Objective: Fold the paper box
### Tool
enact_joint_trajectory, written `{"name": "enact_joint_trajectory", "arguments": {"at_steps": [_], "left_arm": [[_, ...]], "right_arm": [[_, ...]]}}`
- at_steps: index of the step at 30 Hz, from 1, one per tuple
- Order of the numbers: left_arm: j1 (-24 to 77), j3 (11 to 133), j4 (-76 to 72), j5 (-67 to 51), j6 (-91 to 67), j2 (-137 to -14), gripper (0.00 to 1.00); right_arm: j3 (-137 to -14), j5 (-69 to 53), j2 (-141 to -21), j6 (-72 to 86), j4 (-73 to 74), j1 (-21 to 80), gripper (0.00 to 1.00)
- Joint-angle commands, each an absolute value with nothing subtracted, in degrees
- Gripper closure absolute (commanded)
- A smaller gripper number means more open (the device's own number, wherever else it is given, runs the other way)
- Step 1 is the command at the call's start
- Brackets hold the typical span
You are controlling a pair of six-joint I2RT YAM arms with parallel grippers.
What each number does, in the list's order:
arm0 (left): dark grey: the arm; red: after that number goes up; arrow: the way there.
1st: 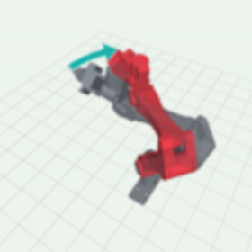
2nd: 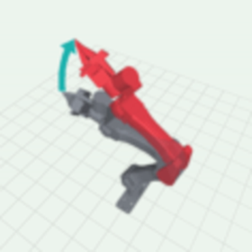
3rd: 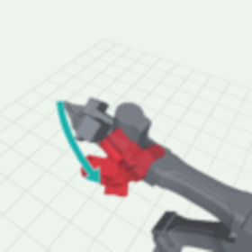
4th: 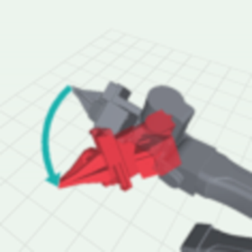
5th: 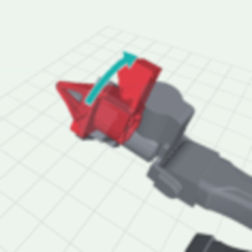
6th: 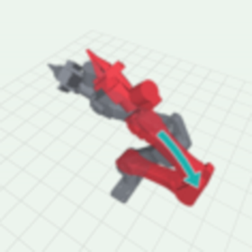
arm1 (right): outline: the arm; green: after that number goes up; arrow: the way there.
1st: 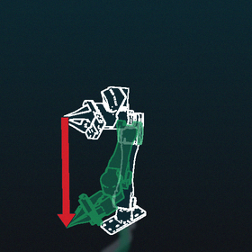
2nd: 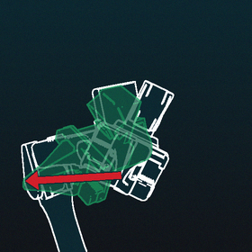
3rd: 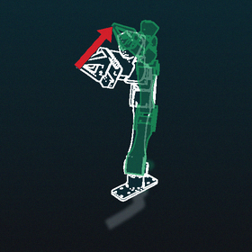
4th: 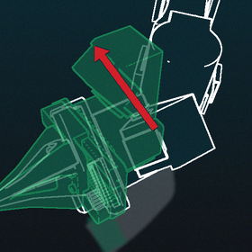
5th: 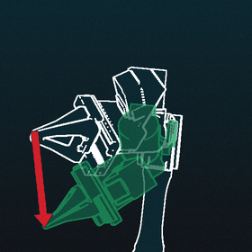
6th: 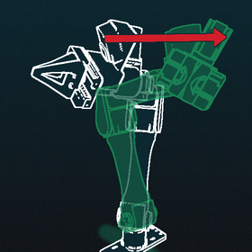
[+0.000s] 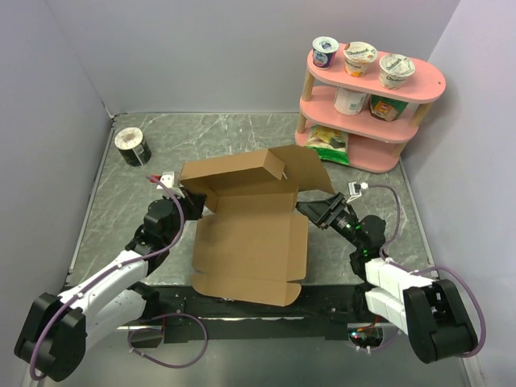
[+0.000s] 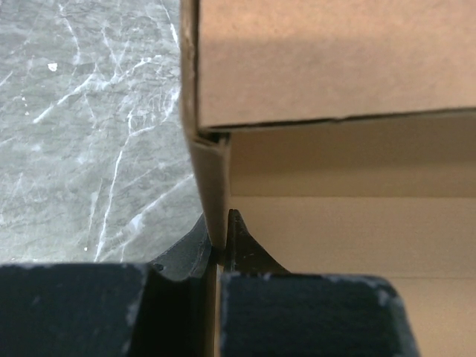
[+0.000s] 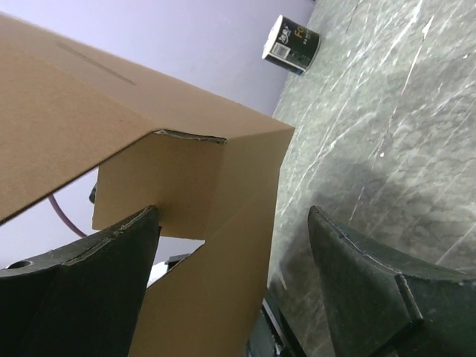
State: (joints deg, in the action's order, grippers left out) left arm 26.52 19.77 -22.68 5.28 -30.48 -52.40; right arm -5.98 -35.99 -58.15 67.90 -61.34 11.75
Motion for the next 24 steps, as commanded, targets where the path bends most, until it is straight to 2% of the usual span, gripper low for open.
{"name": "enact_joint_trajectory", "arguments": {"at_steps": [1,9,14,17,19,23,24], "left_arm": [[29.5,20.1,-27.9,2.3,-29.9,-52.6,0.99],[31.3,18.7,-29.6,3.1,-32.7,-51.4,0.99],[32.2,18.7,-29.2,4.6,-34.3,-50.5,0.99],[32.3,20.0,-26.3,7.6,-36.6,-49.6,0.99],[32.2,20.4,-24.2,9.9,-38.9,-49.2,0.99],[31.0,21.2,-21.3,14.1,-39.7,-49.8,0.99],[30.4,21.2,-21.0,13.6,-40.4,-49.9,0.99]], "right_arm": [[-6.9,-35.7,-60.1,66.4,-65.6,13.7,0.12],[-6.4,-33.8,-66.2,67.9,-71.7,14.8,0.16],[-6.9,-32.6,-69.9,67.6,-72.9,16.8,0.26],[-6.2,-31.3,-71.6,68.2,-75.0,17.8,0.28],[-4.8,-30.9,-72.8,69.2,-79.2,17.8,0.27],[-2.1,-28.9,-75.5,72.1,-85.9,17.1,0.11],[-0.6,-28.1,-75.7,72.3,-87.1,17.2,0.09]]}}
